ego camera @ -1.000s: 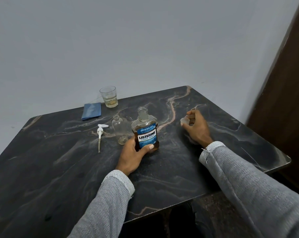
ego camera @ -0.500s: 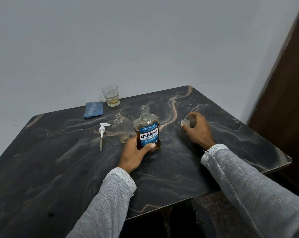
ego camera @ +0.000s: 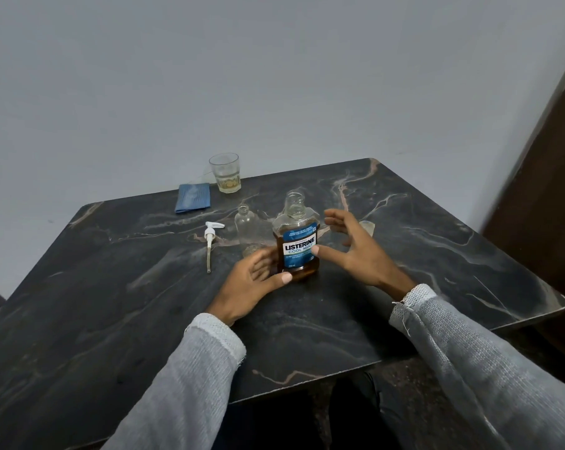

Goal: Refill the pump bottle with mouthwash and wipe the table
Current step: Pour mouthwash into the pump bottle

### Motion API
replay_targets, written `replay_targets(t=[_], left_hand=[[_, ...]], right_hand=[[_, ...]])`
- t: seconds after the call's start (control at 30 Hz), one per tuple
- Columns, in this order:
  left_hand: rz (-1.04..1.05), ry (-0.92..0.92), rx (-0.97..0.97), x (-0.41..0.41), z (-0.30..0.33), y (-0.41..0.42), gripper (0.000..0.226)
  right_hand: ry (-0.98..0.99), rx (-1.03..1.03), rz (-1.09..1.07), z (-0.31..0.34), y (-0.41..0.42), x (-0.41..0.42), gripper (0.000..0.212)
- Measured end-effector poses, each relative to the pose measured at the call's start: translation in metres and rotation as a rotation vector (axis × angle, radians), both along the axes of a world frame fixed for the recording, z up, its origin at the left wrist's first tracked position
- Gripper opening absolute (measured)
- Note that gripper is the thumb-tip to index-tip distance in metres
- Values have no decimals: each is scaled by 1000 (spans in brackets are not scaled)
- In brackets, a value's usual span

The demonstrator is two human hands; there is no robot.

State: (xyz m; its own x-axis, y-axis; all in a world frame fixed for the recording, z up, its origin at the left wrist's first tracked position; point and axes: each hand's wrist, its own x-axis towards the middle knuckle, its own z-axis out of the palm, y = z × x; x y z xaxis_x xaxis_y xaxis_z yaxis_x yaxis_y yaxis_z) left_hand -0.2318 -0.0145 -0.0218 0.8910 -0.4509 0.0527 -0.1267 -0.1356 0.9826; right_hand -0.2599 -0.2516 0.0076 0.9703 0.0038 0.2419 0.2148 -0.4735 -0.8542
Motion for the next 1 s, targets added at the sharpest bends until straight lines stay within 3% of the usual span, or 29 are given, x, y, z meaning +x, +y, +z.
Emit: replay_targets(t=[0.2, 0.37, 0.5, 0.7, 1.0], left_hand=[[153, -131, -86, -7, 4, 40, 39], [418, -262, -95, 14, 6, 44, 17], [532, -282, -87, 33, 7, 35, 29], [490, -229, -98, 52, 4, 21, 56], [411, -252, -65, 62, -5, 13, 63]], right_hand=[[52, 87, 80, 6, 29, 9, 89], [45, 149, 49, 1, 38, 14, 78], [45, 166, 27, 3, 37, 15, 71], [25, 122, -19, 14, 39, 15, 70], [-68, -93, -71, 36, 30, 36, 58]])
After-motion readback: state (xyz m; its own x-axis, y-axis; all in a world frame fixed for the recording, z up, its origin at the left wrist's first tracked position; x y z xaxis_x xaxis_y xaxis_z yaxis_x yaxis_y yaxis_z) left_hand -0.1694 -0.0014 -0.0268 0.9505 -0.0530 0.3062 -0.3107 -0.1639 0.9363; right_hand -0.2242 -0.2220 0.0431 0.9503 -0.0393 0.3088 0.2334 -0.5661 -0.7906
